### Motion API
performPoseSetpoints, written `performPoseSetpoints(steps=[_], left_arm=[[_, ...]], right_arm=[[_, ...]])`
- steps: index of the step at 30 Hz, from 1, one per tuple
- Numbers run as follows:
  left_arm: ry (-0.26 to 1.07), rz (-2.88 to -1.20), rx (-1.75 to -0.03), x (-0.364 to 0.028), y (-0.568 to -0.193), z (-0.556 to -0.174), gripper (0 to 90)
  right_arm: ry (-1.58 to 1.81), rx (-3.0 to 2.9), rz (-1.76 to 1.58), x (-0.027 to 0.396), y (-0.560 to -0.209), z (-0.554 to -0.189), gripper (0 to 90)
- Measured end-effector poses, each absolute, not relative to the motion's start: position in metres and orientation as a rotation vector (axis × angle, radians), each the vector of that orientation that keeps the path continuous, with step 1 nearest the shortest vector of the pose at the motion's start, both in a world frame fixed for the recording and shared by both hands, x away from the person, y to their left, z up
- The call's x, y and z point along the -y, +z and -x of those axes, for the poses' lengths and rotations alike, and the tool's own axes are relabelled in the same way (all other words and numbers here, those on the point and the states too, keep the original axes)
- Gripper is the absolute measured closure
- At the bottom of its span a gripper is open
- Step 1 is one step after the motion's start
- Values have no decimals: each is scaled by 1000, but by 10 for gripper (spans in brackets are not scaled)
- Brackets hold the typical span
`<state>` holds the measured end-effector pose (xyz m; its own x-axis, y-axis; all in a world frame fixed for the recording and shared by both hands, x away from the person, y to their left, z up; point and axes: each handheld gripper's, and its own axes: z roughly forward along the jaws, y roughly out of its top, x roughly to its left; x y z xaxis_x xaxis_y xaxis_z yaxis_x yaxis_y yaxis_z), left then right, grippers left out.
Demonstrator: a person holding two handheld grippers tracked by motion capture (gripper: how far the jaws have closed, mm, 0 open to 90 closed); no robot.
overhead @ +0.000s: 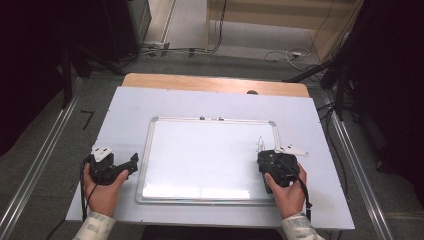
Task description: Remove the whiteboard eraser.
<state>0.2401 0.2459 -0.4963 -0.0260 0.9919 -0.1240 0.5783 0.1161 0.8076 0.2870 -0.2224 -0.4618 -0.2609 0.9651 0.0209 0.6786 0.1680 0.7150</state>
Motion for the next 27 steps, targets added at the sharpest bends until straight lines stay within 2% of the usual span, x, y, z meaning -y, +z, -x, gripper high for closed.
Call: performPoseSetpoints(steps=[27], left_arm=[[745, -1544, -1703, -247, -497, -240, 123]], right_arm=[[867, -2004, -1555, 226, -462, -289, 390]])
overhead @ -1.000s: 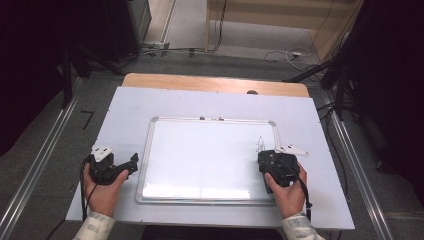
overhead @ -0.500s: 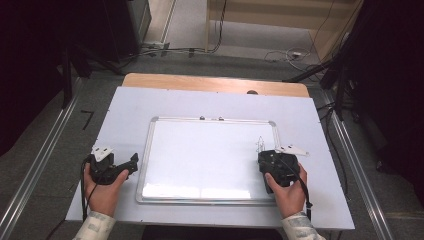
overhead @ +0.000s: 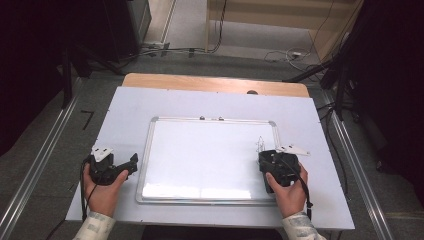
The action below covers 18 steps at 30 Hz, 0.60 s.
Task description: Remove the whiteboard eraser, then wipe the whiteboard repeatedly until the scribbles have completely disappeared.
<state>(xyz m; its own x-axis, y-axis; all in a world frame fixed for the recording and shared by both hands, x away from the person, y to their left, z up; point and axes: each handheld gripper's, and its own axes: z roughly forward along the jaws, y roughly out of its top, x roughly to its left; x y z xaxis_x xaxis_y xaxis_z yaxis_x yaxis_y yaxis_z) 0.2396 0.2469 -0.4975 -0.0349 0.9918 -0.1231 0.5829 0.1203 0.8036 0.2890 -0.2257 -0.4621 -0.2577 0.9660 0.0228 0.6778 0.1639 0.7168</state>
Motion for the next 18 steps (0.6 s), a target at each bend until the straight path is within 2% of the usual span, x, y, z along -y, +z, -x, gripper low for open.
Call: performPoseSetpoints(steps=[18], left_arm=[[746, -1542, -1697, -247, -497, -239, 123]], right_arm=[[860, -2007, -1550, 225, -463, -289, 390]])
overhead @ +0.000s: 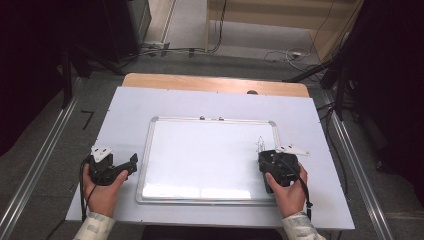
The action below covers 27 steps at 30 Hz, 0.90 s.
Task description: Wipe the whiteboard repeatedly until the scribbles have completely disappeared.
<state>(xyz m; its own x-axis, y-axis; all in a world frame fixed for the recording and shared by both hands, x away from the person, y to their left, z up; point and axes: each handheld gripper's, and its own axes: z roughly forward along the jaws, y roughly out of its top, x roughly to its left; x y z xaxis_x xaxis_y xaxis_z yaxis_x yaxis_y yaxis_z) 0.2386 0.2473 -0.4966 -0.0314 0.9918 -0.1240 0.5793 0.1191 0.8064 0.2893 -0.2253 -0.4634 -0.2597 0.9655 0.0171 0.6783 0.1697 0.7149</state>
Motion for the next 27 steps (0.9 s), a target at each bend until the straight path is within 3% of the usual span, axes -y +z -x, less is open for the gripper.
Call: performPoseSetpoints(steps=[27], left_arm=[[744, -1544, -1693, -247, -496, -239, 124]], right_arm=[[788, -2064, -1559, 219, -481, -298, 390]])
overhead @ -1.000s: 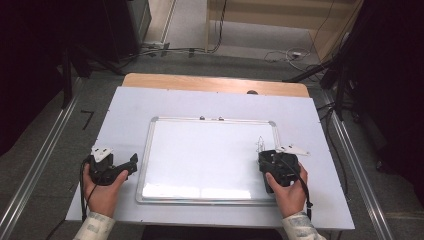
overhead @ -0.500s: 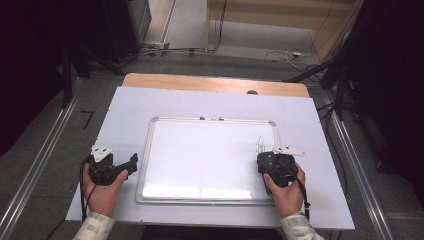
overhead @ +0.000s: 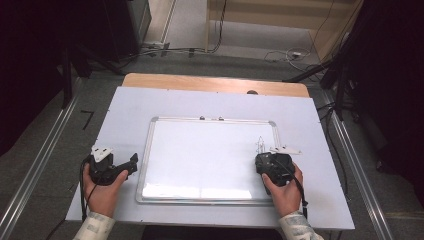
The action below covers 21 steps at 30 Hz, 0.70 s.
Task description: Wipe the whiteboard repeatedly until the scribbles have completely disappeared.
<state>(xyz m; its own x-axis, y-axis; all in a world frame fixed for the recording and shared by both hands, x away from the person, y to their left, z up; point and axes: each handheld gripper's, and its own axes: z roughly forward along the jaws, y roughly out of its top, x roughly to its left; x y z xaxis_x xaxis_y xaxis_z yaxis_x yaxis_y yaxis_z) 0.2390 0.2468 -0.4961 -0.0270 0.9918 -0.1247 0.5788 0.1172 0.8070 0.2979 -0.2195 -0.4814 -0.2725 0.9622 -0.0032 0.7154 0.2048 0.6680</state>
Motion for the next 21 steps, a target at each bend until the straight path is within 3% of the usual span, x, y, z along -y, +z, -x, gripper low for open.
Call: performPoseSetpoints(steps=[21], left_arm=[[741, -1554, -1686, -245, -496, -240, 123]], right_arm=[[743, -2073, -1532, 215, -485, -300, 389]])
